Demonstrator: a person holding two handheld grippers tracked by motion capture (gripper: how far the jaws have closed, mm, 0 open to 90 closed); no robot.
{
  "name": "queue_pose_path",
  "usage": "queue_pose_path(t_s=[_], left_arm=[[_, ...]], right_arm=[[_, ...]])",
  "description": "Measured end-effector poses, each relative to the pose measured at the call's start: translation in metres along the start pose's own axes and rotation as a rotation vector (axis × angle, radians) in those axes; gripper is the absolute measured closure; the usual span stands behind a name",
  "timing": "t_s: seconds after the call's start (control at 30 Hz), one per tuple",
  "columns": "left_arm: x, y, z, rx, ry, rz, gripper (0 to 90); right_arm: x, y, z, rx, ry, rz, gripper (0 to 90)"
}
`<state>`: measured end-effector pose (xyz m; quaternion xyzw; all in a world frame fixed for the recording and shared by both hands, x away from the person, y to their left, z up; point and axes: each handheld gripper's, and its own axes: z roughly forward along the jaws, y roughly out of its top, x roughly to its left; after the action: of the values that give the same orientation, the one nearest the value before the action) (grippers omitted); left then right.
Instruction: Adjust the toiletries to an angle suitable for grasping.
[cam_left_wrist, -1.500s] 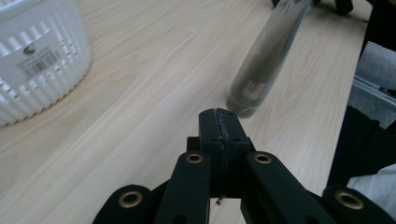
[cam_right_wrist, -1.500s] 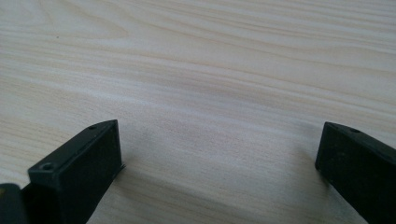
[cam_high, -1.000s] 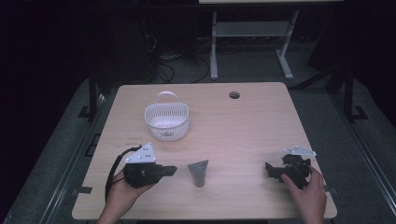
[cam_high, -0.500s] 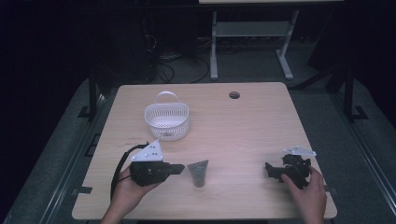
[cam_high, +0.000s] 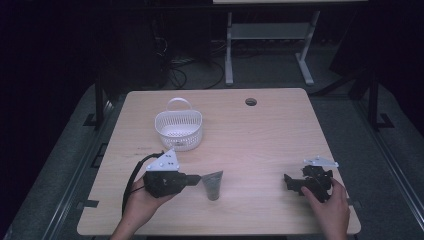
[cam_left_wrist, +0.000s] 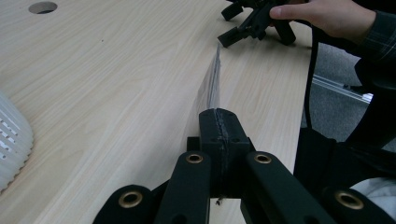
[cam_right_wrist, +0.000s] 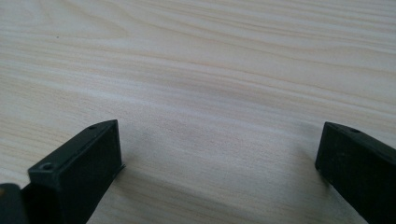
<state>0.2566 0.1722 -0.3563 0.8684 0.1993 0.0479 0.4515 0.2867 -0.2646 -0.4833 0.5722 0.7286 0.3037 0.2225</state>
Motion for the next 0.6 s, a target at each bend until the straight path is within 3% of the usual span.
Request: queue_pose_path(t_s=[0.6], left_arm=[[0.0076,0.0055,0.0035,0.012,0.022,0.007,89.8]], right_arm=[[0.0000,0.0000,0.0000,0.000,0.000,0.000,0.0]])
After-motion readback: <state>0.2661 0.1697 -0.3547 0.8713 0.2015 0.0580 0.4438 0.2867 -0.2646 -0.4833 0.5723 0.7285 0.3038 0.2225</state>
